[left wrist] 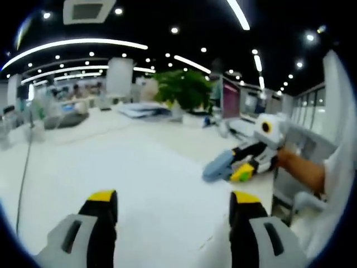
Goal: Pick up the paper insert the paper into the punch align the paper edges press the punch to punch holes
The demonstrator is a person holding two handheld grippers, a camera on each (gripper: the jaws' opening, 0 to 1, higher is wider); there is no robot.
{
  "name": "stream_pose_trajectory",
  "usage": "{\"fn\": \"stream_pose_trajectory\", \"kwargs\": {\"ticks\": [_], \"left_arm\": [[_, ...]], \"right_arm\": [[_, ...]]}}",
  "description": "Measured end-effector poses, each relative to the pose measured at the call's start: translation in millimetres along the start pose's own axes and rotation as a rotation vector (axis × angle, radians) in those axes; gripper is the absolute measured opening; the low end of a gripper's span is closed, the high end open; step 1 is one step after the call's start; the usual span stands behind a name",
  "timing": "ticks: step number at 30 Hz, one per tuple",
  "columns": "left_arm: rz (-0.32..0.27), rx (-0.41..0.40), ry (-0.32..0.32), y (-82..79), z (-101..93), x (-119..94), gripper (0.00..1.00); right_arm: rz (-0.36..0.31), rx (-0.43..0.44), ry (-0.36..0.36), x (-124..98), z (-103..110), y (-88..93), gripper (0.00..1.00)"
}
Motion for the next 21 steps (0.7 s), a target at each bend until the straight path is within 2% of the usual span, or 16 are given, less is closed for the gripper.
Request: {"fn": "stream_pose_trajectory", "kwargs": {"ticks": [6,12,15,21], "left_arm": [[-0.027,-0.018,-0.030,-6.8,32.1,21.9,0.80],[-0.017,-0.031,-0.027,1.0,63.4,54.4,0.80],[-0.014,-0.019,-0.026,6.2,71.7,66.0,0.79],[-0.025,0.003,-0.011,8.6,71.0,67.4,0.80]], "right_arm": [[0.001,0.004,0.004,0.2,-0.1,0.1,0.27],[-0.009,0.006,0.008,0.1,-1.0,-0.8,0.27],[-0.009,0.007,0.009,-0.1,-0.7,-0.6,0.27],[-0.010,0.012,0.021,-0.4,-1.4,-0.2,0.27]]}}
Point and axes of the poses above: the point that each gripper's makers call its tool centre point, and the gripper's own axes: x roughly forward along the fingers, z roughly to its left, y roughly out of its underside, the point moved 6 cm from there along -x, roughly backward along the fingers, and after that the axes turned 9 degrees about x, right-handed, at the moved point
